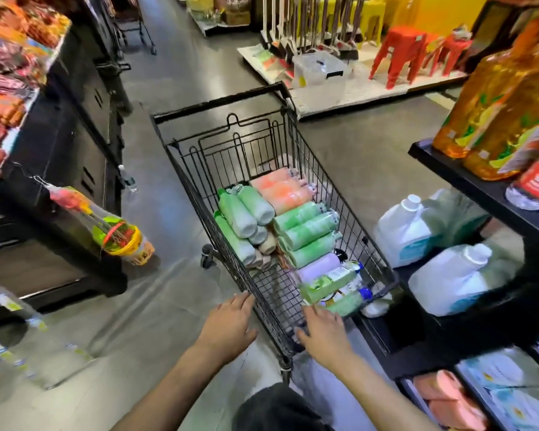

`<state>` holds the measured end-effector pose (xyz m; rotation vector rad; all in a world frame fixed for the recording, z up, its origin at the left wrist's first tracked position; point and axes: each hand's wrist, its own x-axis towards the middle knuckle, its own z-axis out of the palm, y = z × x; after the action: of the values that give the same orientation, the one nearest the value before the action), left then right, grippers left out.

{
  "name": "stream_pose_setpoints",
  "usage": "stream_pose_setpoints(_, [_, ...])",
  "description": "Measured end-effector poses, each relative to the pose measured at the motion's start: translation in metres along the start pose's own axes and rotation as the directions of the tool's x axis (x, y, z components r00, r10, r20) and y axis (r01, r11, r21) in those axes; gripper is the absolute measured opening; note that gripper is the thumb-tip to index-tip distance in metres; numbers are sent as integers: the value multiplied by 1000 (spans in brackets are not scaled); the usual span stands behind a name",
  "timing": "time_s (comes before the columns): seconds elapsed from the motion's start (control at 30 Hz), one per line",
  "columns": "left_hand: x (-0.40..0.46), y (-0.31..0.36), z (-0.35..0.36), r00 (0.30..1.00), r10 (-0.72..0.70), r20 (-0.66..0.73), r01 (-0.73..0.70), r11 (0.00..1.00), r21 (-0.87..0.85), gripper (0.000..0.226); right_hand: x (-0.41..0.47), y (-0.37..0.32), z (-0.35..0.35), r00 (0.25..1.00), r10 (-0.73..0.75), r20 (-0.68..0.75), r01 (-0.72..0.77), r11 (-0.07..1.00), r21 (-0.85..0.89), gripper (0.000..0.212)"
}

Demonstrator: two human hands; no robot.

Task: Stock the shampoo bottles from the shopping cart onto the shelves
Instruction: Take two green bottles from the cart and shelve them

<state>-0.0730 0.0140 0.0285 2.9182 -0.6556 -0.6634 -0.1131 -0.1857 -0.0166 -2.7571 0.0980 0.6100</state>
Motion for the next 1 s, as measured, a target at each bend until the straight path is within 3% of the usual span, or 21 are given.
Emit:
stream_pose_setpoints(0.2, [75,-35,-36,995,100,23,-100,994,38,65,61,-11,-14,990,131,54,-134,990,46,51])
stream_pose_setpoints(0.4, [163,-52,-53,970,218,107,-224,973,54,61,104,-4,-15,943,306,134,-329,920,214,57])
stream_pose_setpoints(0.6, [268,-57,-74,927,328,181,-350,931,106,49,168,5,-35,855,466,225,-513,704,491,53])
stream_pose_setpoints(0.77, [346,-63,-86,845,469,256,-506,856,105,52,229,5,-51,744,604,285,-634,505,585,58])
stream_pose_setpoints(1.0, [423,-68,-80,786,507,353,-571,815,99,58,320,-2,-57,555,772,309,-684,213,697,78])
